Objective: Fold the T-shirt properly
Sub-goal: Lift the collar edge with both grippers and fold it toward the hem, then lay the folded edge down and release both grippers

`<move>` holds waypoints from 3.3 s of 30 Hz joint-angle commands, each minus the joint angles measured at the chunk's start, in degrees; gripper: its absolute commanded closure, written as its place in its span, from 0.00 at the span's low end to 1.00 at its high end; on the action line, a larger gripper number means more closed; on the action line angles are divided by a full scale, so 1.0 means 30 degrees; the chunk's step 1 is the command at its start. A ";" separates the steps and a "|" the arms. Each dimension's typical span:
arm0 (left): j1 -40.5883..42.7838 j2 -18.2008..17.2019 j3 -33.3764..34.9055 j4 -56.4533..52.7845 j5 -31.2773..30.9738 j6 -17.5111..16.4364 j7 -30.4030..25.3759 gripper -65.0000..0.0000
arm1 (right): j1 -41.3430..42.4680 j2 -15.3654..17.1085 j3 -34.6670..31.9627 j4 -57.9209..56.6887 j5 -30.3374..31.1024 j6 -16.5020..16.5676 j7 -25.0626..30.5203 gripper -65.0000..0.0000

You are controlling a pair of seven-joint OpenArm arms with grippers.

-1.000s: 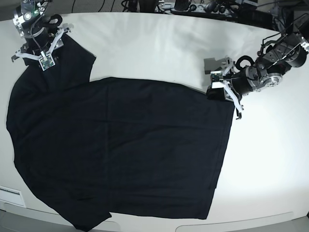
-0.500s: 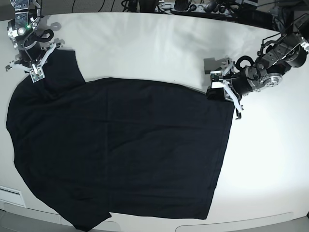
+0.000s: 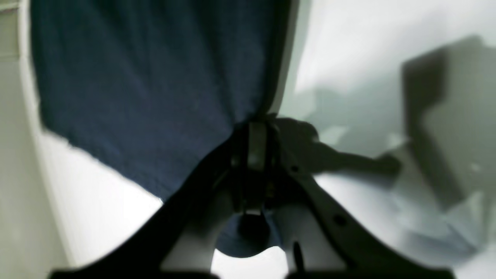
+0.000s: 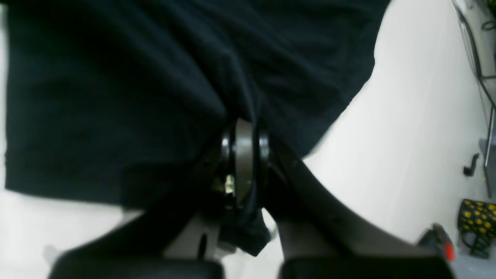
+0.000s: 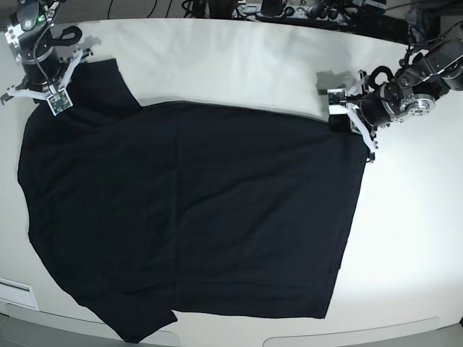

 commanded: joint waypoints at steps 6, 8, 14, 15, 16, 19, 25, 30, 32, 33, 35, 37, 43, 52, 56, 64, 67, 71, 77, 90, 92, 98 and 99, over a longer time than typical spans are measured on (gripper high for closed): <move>0.0641 -0.1974 -0.0175 0.2040 -0.0182 0.0255 -0.0197 1.00 | -0.2703 0.0277 0.1275 0.2084 -0.0109 -0.0262 -0.0197 1.00; 0.1071 -0.2382 -0.0175 0.2557 -0.0182 0.0248 -0.0197 1.00 | -0.3606 0.0277 0.1661 0.2317 -0.0095 -0.0364 -0.0182 1.00; 0.2761 -0.3242 -0.0175 0.4503 -0.0117 0.0262 0.1246 1.00 | -0.6164 0.0277 0.2375 0.2419 -0.0044 -0.0546 -0.0175 1.00; 0.3060 -0.3366 -0.0175 0.4881 -0.0109 0.0262 0.1552 1.00 | -0.6564 0.0277 0.2375 0.2419 -0.0044 -0.0678 -0.0175 1.00; 0.3315 -0.3461 -0.0175 0.5231 -0.0080 0.0277 0.1836 1.00 | -0.6951 0.0277 0.2375 0.2419 -0.0029 -0.0801 -0.0175 1.00; 0.4226 -0.3832 -0.0175 0.6171 0.0248 0.0488 0.2754 1.00 | -0.8131 0.0270 0.2375 0.2419 -0.0044 -0.1253 -0.0226 1.00; 0.6339 -0.4779 -0.0175 0.8043 0.2237 0.1217 0.4124 1.00 | -1.0010 0.0270 0.2375 0.2645 -0.0051 -0.2062 -0.0656 1.00; 0.6921 -0.4911 -0.0182 0.8990 0.5836 0.4073 0.5384 1.00 | -1.0280 0.0284 0.2375 0.2645 -0.1770 -0.3242 -0.0335 1.00; 0.6921 -0.4809 -0.0211 0.9049 0.7868 0.5719 0.5734 1.00 | -0.9661 0.0372 0.2382 0.2645 -0.2973 -0.3650 0.1180 1.00; 0.6812 -0.4721 -0.0248 0.9041 0.8473 0.6317 0.5909 1.00 | -0.9216 0.0386 0.2375 0.2645 -0.3330 -0.3643 0.1362 1.00; 0.6368 -0.4401 -0.0364 0.9020 0.8961 0.6885 0.5938 1.00 | -0.7817 0.0590 0.2375 0.2645 -0.2827 -0.2987 0.1858 1.00; 0.5574 -0.3898 -0.0481 0.8903 0.8699 0.6987 0.5741 1.00 | -0.6113 0.0940 0.2375 0.2645 -0.1392 -0.2157 0.2193 1.00; 0.3461 -0.2266 -0.0539 0.7300 0.7300 0.7329 0.5122 1.00 | -0.1581 0.1413 0.2375 0.2645 -0.0058 -0.0911 0.3315 1.00; 0.1348 0.0313 -0.0576 0.2550 0.5836 0.7752 0.3111 1.00 | 0.2404 0.2572 0.2353 -0.2011 0.2040 0.0517 0.4044 1.00; 0.1137 0.1180 -0.0605 0.1093 0.5435 0.7752 0.2885 1.00 | 0.3716 0.2885 0.2353 -0.3723 0.3279 0.1421 0.4036 1.00; 0.0503 0.2616 -0.0605 -0.0211 0.5064 0.7745 0.2047 1.00 | 0.5945 0.2885 0.2302 -0.6091 0.4925 0.2062 0.4109 1.00; -0.0175 0.3016 -0.0605 -0.0962 0.4575 0.7577 0.1953 1.00 | 0.6710 0.2878 0.2127 -0.7249 0.5610 0.2186 0.4182 1.00; -0.0998 0.3359 -0.0605 -0.1581 0.3140 0.7628 0.1421 0.99 | 0.7599 0.2885 0.1851 -0.8298 0.6499 0.2353 0.4248 0.97; -0.1362 0.3293 -0.0605 -0.1479 0.0080 0.9027 0.2157 0.70 | 0.7803 0.2929 0.1851 -0.7839 0.6965 0.1719 0.3825 0.51; -0.1326 0.4393 -0.0605 -0.2025 -0.2579 0.6135 0.2055 1.00 | 0.7810 0.2572 0.1814 -0.6914 0.8488 0.2193 0.1129 1.00; -0.1326 0.5013 -0.0605 -0.2295 -0.2557 0.6135 0.2062 1.00 | 0.7810 0.2565 0.1814 -0.7206 0.7424 0.2441 0.1515 1.00; -0.1326 0.5792 -0.0605 -0.2397 -0.2543 0.5989 0.2120 1.00 | 0.7803 0.2827 0.1814 -0.7417 0.7060 0.1800 0.1370 0.38; -0.1326 0.5785 -0.0605 -0.2397 -0.2528 0.5996 0.2127 1.00 | 0.7803 0.2863 0.1821 -0.7410 0.6980 0.1705 0.1362 0.31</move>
